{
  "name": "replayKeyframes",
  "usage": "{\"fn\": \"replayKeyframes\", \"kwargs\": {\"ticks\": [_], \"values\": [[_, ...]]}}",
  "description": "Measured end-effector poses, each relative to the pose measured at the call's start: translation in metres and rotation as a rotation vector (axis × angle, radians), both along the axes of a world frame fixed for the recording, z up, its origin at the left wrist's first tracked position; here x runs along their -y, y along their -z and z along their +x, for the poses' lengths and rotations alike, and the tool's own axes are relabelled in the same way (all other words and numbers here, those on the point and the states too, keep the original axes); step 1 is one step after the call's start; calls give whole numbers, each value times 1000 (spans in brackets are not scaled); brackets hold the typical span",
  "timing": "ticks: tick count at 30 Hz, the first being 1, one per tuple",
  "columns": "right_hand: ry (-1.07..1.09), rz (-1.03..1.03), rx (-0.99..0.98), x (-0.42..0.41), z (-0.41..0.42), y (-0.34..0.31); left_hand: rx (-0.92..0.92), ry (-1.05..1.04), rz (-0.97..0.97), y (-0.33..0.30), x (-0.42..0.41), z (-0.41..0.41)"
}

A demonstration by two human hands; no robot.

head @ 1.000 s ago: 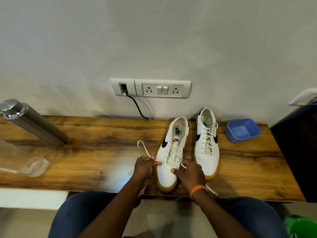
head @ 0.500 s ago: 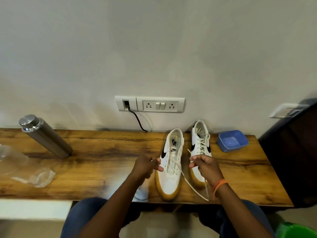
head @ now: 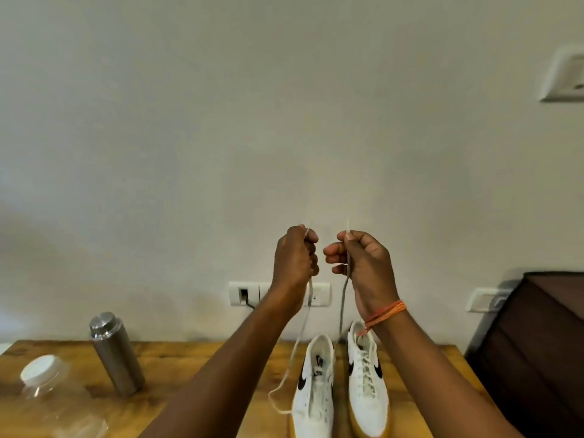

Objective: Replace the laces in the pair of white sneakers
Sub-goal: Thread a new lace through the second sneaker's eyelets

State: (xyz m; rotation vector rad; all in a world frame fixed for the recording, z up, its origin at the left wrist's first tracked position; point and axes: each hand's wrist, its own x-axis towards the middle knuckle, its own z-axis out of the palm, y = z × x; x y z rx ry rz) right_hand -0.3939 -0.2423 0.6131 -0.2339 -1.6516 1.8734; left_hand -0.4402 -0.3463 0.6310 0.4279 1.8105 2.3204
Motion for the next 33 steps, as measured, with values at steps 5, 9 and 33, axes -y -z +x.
{"fn": "replayKeyframes", "kwargs": {"ticks": [5,9,33], "values": [[98,12,-139,18,10,-38,-254,-1,21,-40,-4,22],[206,28,-238,26,14,-61,-349,-124,57,-58,-7,28],[331,-251,-340,30,14,-83,-191,-117,174,-79,-26,49]]}}
